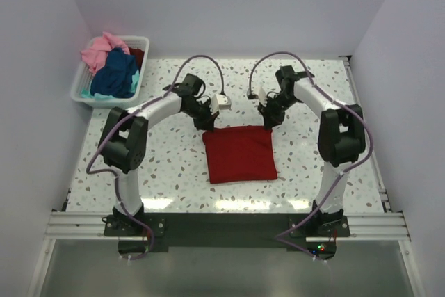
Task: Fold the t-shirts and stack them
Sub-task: Fold the tshirt
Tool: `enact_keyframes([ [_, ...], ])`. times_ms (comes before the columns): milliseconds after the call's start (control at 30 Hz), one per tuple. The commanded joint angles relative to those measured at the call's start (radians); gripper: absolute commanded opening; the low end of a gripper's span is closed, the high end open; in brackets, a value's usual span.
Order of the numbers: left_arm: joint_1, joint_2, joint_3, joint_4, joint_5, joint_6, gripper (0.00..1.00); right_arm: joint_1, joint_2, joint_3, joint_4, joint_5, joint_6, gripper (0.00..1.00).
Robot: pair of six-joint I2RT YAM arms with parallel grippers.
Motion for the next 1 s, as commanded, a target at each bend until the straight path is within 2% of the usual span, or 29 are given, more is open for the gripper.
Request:
enact_keyframes([
  [0, 0.017, -0.135, -0.015, -0.041, 0.050, 0.011, 0.00, 0.004, -0.118, 0.026, -0.050, -0.051, 0.026, 0.00],
  [167, 0.020, -0.106, 0.019, -0.049, 0.009, 0.042, 0.00, 0.008, -0.020, 0.105, -0.073, -0.027, 0.021, 0.00],
  [333, 0.060, 0.049, 0.117, -0.056, -0.010, 0.041, 0.01, 0.008, 0.113, 0.188, -0.042, -0.007, 0.021, 0.00],
  [533, 0.095, 0.175, 0.166, -0.032, -0.046, 0.031, 0.04, 0.006, 0.242, 0.273, 0.036, -0.011, 0.105, 0.00],
  [667, 0.096, 0.213, 0.186, -0.023, -0.065, 0.018, 0.06, 0.006, 0.250, 0.279, 0.035, -0.005, 0.142, 0.00],
  [800, 0.098, 0.193, 0.175, 0.013, -0.069, -0.024, 0.08, 0.005, 0.198, 0.221, 0.131, 0.038, 0.210, 0.01],
  [867, 0.107, 0.182, 0.174, 0.033, -0.071, -0.041, 0.10, 0.003, 0.188, 0.231, 0.189, 0.056, 0.280, 0.21],
  [933, 0.116, 0.166, 0.178, 0.058, -0.083, -0.090, 0.26, -0.002, 0.187, 0.276, 0.213, 0.081, 0.338, 0.34],
  [967, 0.135, 0.153, 0.178, 0.097, -0.086, -0.117, 0.32, -0.003, 0.182, 0.294, 0.217, 0.087, 0.402, 0.45],
])
